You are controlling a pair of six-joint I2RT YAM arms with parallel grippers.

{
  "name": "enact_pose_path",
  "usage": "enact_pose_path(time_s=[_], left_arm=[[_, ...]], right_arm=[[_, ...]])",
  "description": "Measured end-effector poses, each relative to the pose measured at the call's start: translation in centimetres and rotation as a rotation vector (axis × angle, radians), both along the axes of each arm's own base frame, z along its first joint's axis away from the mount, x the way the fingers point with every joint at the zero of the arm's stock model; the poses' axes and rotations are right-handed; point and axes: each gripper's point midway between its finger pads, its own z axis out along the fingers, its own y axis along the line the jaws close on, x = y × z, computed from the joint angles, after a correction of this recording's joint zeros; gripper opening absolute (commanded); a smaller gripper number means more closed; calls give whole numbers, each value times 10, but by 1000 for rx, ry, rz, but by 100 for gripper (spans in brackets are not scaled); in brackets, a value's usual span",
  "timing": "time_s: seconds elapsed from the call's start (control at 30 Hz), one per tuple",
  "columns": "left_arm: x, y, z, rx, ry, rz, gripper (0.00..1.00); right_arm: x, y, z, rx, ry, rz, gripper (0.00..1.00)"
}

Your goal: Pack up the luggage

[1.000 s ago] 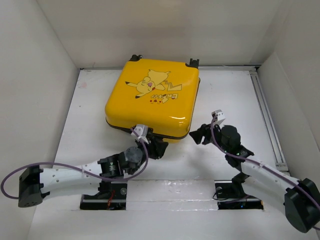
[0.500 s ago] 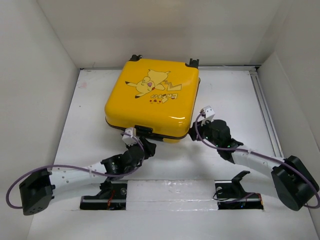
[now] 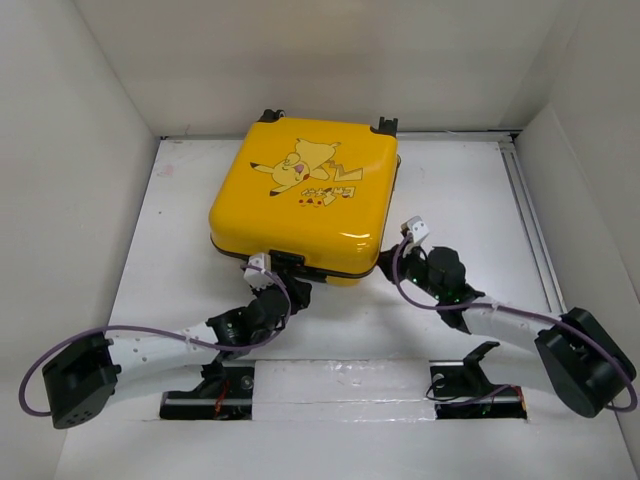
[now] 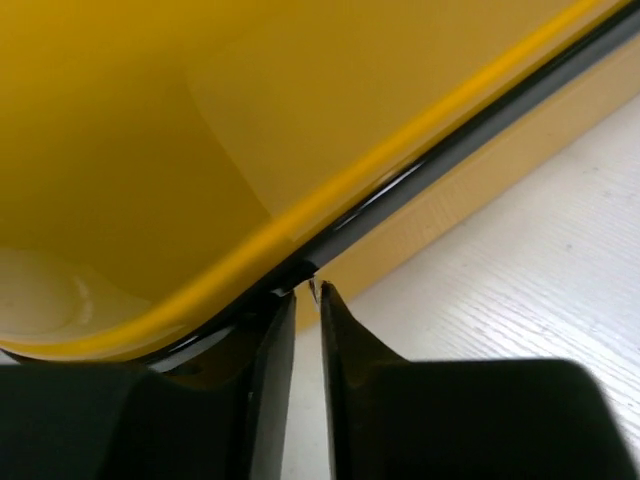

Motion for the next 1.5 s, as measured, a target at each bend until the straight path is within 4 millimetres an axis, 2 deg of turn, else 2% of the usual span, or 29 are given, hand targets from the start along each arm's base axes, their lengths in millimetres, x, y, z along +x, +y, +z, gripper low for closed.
enact_pose_path(time_s=[0.1, 0.3, 0.43, 0.67, 0.8, 0.97, 1.07, 1.17, 1.23, 1.37, 1.4, 1.43, 1.5], left_arm=[[2, 1, 0, 2, -7, 13, 49], [7, -1, -9, 42, -5, 22, 49], [12, -9, -7, 64, -14, 12, 49], [19, -12, -17, 142, -8, 1, 49], [27, -13, -21, 181, -13, 10, 49], [43, -29, -14, 164, -18, 1, 49], [45, -38, -10, 150, -19, -22, 49], [44, -43, -10, 145, -18, -46, 49], [44, -44, -9, 143, -18, -50, 49], [41, -42, 1, 119, -31, -59, 49], [40, -40, 7, 98, -43, -54, 49], [40, -37, 17, 67, -60, -43, 49], [41, -31, 37, -1, -96, -14, 50]], right_arm=[[-3, 5, 1, 17, -4, 30, 1], [-5, 7, 0, 40, 6, 21, 0], [-18, 13, 1, 48, 37, 1, 0], [-60, 13, 8, 103, 122, -43, 0], [-73, 17, 11, 137, 156, -54, 0], [-130, 52, -31, -21, 304, 138, 0], [-147, 77, -37, -109, 334, 187, 0], [-145, 105, -28, -120, 323, 173, 0], [-135, 113, -23, -118, 309, 114, 0], [-117, 97, -16, -107, 268, -1, 2], [-112, 88, -14, -99, 257, -25, 9], [-106, 79, -11, -85, 247, -51, 26], [-92, 55, -6, -59, 221, -111, 42]])
